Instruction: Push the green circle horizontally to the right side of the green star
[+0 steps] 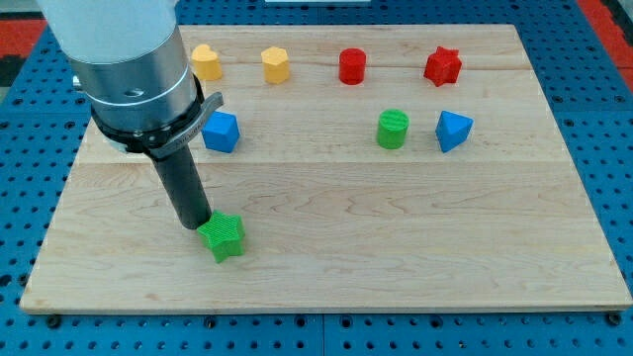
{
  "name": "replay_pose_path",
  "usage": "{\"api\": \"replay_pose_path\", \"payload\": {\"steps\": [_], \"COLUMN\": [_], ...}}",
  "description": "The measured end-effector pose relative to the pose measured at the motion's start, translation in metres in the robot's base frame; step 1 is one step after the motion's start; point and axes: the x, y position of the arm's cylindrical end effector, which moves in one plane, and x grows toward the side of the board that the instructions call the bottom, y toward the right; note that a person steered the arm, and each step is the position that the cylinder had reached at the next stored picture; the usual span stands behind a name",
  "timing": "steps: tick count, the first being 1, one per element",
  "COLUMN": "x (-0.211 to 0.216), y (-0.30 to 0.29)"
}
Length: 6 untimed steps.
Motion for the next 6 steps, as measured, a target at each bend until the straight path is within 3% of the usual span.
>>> {"api": "replay_pose_path", "payload": {"steps": [1,2,3,5,6], "x": [0.018,-0.008,-0.075,-0.151,-0.166], "y": [0.036,0.032,0.138,0.163,0.226]}}
